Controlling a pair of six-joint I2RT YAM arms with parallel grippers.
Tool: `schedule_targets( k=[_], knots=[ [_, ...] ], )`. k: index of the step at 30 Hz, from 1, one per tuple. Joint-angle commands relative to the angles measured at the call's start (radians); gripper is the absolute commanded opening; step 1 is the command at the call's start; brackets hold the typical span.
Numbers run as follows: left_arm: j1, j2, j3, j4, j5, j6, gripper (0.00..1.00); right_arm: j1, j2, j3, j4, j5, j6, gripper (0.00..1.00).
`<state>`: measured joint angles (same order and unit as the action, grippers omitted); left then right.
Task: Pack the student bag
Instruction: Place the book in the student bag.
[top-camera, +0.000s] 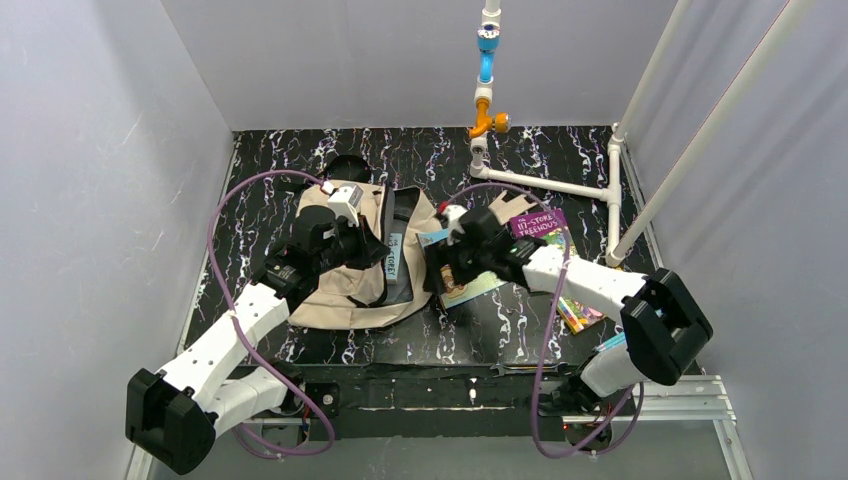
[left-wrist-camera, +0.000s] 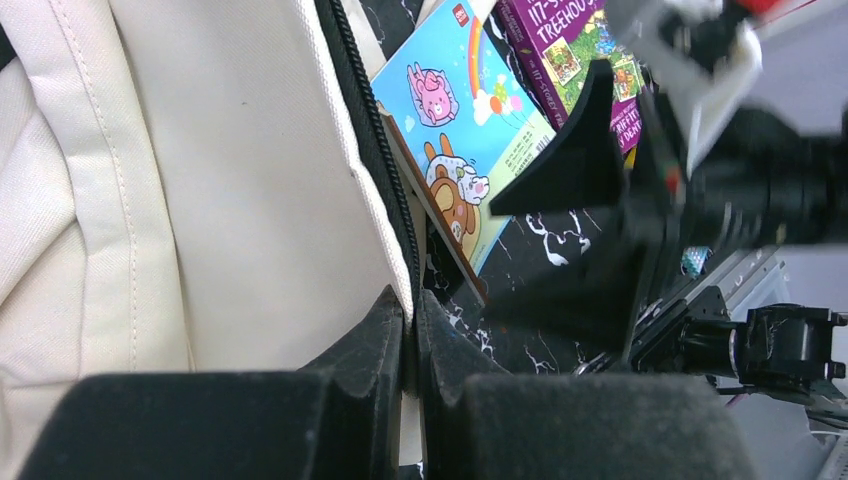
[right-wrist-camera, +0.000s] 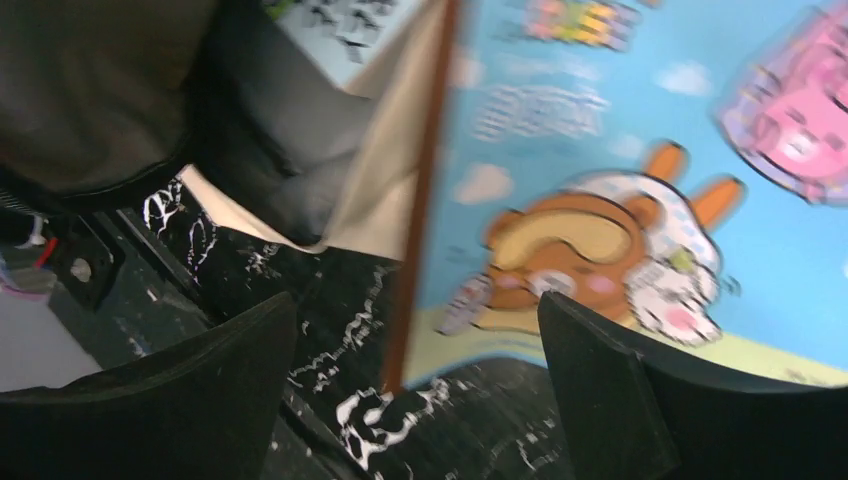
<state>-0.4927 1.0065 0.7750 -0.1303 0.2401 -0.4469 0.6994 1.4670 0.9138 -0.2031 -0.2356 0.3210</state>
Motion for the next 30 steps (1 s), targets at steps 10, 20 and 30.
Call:
schedule_targets(
  k=[10,20,30],
  knots=[
    [0.0,-0.019,0.064,-0.024,0.067,-0.016,0.0,0.206,0.195,0.172,0.115,0.51,-0.032,0.4],
    [-0.001,-0.08,0.034,0.111,0.163,0.078,0.0,0.156,0.218,0.247,0.403,-0.085,0.388,0.01],
    [0.0,-0.05,0.099,0.124,0.294,0.168,0.0,0.089,0.634,0.351,0.944,-0.181,0.98,0.01]
  ],
)
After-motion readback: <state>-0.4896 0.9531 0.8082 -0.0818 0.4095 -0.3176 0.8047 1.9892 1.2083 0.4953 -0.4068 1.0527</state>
